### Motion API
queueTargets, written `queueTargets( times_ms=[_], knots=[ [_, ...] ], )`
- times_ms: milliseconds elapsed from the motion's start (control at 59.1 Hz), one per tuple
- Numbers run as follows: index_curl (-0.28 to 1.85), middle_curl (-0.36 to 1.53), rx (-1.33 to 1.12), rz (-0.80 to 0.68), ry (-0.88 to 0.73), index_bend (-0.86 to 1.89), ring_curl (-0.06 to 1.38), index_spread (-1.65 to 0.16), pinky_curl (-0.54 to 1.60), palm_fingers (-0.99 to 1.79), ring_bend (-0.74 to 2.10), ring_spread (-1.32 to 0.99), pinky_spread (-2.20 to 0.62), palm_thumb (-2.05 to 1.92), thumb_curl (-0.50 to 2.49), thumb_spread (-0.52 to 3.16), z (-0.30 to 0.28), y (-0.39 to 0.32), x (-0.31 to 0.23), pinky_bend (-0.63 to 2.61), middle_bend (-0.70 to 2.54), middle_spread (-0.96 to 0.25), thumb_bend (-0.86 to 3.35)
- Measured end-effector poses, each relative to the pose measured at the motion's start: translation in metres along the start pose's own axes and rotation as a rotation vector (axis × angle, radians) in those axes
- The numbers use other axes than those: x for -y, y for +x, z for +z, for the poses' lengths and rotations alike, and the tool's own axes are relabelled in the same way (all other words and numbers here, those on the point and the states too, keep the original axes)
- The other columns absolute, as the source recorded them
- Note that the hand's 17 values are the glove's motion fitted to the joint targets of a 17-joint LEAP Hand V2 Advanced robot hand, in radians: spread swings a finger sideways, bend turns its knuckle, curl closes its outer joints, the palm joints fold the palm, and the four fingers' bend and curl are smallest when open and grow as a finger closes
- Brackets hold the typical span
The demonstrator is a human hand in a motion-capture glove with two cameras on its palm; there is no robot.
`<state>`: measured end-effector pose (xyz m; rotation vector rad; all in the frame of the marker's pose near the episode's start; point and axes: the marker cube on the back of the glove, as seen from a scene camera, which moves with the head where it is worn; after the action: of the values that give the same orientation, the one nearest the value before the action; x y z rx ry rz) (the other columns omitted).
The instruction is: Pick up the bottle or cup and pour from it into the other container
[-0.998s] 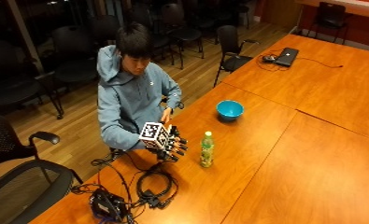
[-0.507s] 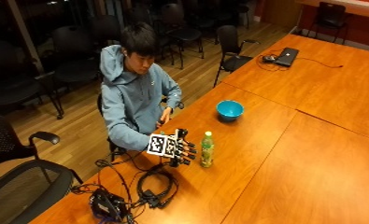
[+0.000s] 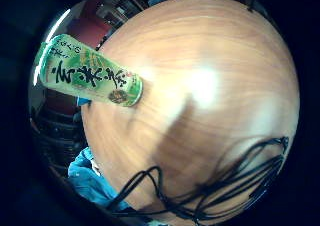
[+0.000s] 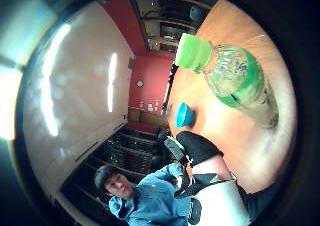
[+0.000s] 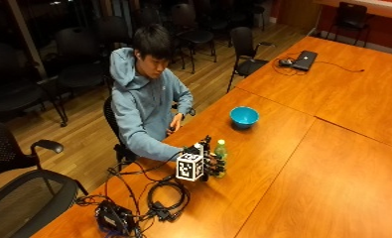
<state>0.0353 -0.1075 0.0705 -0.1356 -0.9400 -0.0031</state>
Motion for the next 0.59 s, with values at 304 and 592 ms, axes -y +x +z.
queueTargets(
  times_ms=[304, 592],
  knots=[
    [0.14, 0.31, 0.281, -0.004, 0.104, 0.11, 0.29, -0.4, 0.29, -0.06, 0.43, 0.05, 0.2, 0.57, 0.32, 0.87, 0.035, -0.012, 0.046, 0.76, 0.18, -0.09, -0.03],
    [0.24, 0.35, 0.462, -0.017, 0.269, 0.25, 0.31, -0.25, 0.25, 0.66, 0.54, 0.08, 0.18, 0.9, 0.4, 0.79, 0.053, -0.007, 0.07, 0.65, 0.32, 0.05, 0.04]
  ],
)
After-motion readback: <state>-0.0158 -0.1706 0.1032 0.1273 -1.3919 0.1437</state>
